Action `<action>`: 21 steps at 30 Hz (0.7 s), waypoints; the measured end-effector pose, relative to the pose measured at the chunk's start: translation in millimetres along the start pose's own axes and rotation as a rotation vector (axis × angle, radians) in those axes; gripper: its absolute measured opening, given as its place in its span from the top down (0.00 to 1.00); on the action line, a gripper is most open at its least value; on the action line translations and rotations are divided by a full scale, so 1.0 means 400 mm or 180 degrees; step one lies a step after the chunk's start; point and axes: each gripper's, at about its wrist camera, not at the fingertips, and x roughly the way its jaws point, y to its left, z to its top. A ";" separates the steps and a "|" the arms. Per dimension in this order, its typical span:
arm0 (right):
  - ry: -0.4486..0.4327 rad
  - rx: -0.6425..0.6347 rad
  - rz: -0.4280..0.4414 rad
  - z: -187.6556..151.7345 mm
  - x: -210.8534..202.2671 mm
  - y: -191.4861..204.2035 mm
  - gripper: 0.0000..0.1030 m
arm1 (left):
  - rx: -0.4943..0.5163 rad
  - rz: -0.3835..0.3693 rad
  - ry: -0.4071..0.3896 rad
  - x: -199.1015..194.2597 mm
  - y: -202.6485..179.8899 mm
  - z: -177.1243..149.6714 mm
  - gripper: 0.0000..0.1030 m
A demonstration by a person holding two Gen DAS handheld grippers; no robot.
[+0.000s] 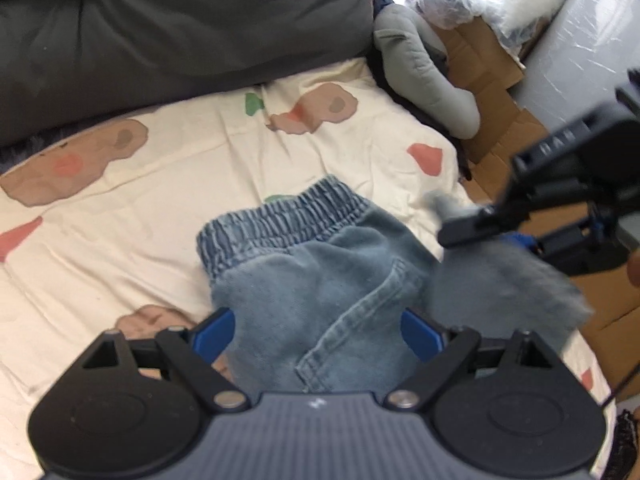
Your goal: Fold clothes
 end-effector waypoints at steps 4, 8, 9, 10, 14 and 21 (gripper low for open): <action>0.0084 -0.0040 0.0127 0.001 0.035 0.048 0.80 | 0.0085 0.0375 -0.0092 0.001 0.015 0.010 0.11; 0.0072 -0.0115 0.0254 0.014 0.022 0.079 0.80 | -0.0041 0.0401 -0.0099 -0.005 0.048 0.019 0.12; 0.0072 -0.0134 0.0280 0.018 0.017 0.084 0.79 | -0.0054 0.0402 -0.0112 -0.009 0.052 0.020 0.12; 0.0064 -0.0168 0.0269 0.020 0.013 0.086 0.78 | -0.0067 0.0403 -0.0126 -0.014 0.056 0.021 0.12; 0.0046 -0.0262 0.0226 0.017 0.002 0.073 0.76 | -0.0112 0.0322 -0.0137 -0.036 0.061 0.021 0.20; -0.0039 -0.0346 0.0224 -0.032 0.013 0.005 0.76 | -0.0216 0.0010 -0.0049 -0.038 0.053 0.005 0.27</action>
